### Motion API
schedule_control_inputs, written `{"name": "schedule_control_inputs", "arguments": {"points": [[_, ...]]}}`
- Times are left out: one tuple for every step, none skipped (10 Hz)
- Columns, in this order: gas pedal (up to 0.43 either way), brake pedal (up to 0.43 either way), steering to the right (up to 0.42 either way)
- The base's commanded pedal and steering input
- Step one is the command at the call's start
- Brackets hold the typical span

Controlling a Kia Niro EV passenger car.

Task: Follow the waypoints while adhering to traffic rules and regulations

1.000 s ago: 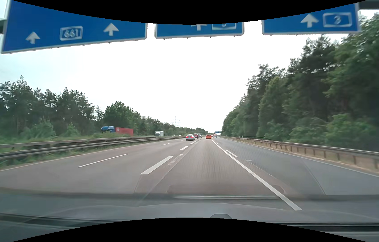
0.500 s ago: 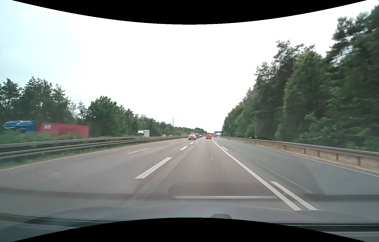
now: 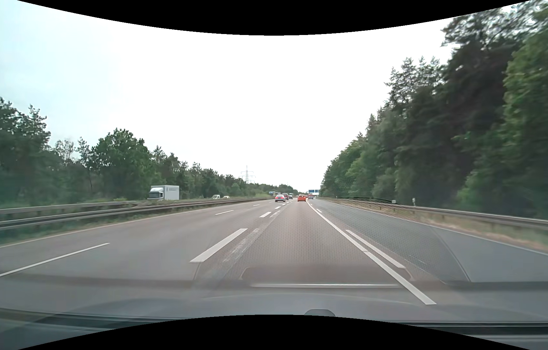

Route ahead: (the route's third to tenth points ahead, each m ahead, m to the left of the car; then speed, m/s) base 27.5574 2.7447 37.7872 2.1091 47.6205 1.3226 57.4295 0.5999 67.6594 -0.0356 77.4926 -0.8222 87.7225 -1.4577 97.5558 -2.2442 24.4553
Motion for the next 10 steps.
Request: {"name": "schedule_control_inputs", "arguments": {"points": [[0.169, 0.0, -0.001], [0.169, 0.0, 0.0], [0.169, 0.0, -0.001], [0.169, 0.0, -0.001], [0.169, 0.0, 0.0], [0.169, 0.0, 0.0], [0.169, 0.0, -0.001], [0.169, 0.0, 0.0], [0.169, 0.0, 0.0], [0.169, 0.0, 0.0]]}}
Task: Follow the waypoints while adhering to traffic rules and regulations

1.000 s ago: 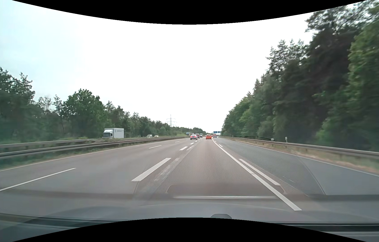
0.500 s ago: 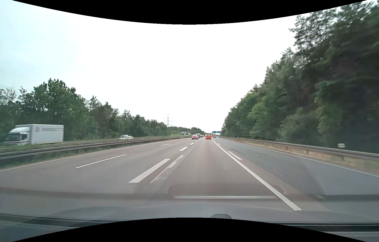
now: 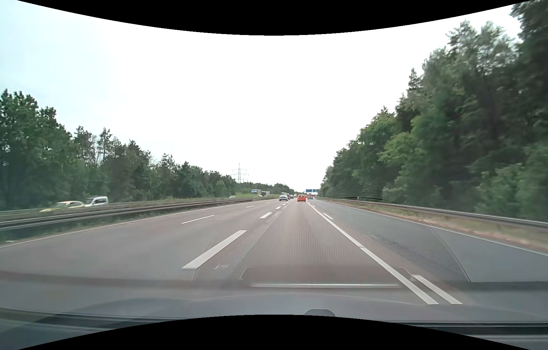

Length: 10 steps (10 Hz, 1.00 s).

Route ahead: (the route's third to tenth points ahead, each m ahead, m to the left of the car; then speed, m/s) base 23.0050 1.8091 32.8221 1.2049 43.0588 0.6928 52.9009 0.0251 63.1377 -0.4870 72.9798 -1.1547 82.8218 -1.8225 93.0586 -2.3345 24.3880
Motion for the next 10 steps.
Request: {"name": "schedule_control_inputs", "arguments": {"points": [[0.169, 0.0, -0.001], [0.169, 0.0, 0.0], [0.169, 0.0, 0.0], [0.169, 0.0, 0.0], [0.169, 0.0, 0.0], [0.177, 0.0, -0.001], [0.189, 0.0, 0.0], [0.189, 0.0, 0.0], [0.189, 0.0, 0.0], [0.189, 0.0, 0.0]]}}
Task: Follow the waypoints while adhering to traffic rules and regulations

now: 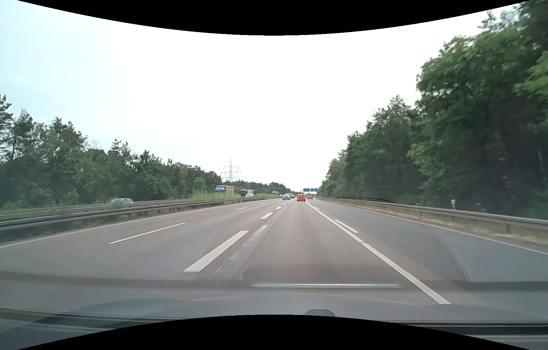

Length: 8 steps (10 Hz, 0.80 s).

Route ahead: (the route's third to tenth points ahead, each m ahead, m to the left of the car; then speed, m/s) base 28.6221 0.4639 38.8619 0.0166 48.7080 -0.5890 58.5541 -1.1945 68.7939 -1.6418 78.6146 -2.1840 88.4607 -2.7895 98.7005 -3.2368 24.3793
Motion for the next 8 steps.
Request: {"name": "schedule_control_inputs", "arguments": {"points": [[0.189, 0.0, 0.0], [0.189, 0.0, 0.0], [0.189, 0.0, 0.0], [0.189, 0.0, 0.0], [0.189, 0.0, 0.0], [0.189, 0.0, 0.0], [0.189, 0.0, 0.0], [0.189, 0.0, 0.0]]}}
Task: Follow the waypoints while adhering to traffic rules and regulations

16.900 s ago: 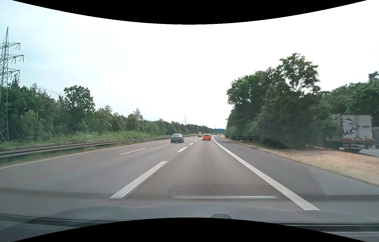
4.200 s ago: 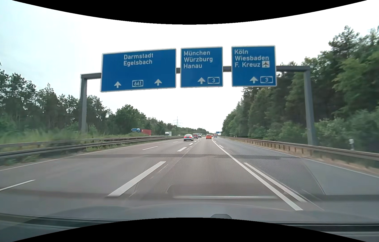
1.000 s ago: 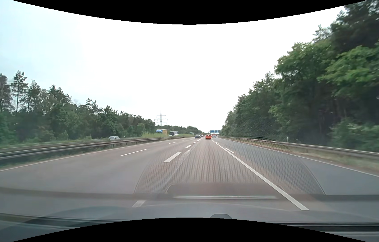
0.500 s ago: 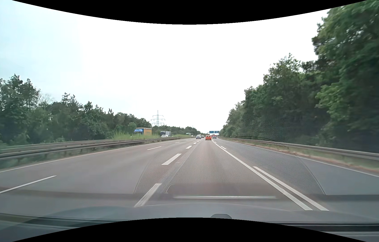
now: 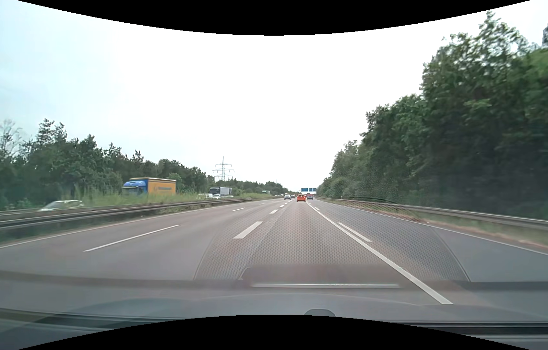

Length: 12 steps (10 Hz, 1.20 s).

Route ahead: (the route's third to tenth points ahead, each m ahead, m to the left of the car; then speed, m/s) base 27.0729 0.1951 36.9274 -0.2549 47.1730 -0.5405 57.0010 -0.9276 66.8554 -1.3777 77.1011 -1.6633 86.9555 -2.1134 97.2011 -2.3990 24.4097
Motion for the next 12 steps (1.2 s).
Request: {"name": "schedule_control_inputs", "arguments": {"points": [[0.189, 0.0, 0.0], [0.189, 0.0, 0.0], [0.189, 0.0, 0.0], [0.189, 0.0, 0.0], [0.189, 0.0, 0.0], [0.189, 0.0, 0.0], [0.189, 0.0, 0.0], [0.189, 0.0, 0.0], [0.189, 0.0, -0.001], [0.189, 0.0, 0.0], [0.189, 0.0, 0.0], [0.189, 0.0, 0.0]]}}
